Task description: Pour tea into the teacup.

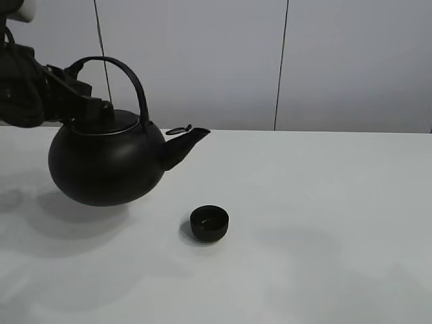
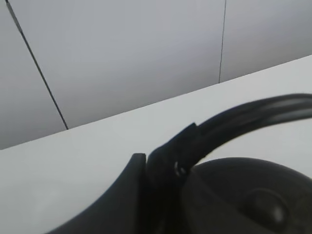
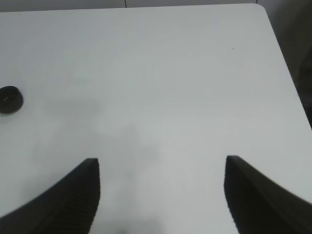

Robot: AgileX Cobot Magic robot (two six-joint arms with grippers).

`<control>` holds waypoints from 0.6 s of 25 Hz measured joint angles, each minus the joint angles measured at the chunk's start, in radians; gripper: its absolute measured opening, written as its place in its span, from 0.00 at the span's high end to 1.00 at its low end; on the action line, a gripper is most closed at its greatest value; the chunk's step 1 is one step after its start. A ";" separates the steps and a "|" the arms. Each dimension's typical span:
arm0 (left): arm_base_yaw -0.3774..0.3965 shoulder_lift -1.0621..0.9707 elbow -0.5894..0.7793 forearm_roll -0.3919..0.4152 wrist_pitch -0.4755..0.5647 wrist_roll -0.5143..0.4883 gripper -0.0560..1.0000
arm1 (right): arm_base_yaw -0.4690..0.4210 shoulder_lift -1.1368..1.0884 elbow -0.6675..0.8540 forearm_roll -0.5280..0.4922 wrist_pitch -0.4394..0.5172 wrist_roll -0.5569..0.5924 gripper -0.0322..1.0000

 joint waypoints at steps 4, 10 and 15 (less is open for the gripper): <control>0.000 0.080 0.000 -0.012 -0.052 0.022 0.85 | 0.000 0.000 0.000 0.000 0.000 0.000 0.49; 0.000 0.172 -0.002 -0.007 -0.148 0.083 0.85 | 0.000 0.000 0.000 0.000 0.000 0.000 0.49; 0.004 0.187 -0.002 0.016 -0.159 0.121 0.85 | 0.000 0.000 0.000 0.000 -0.001 0.000 0.49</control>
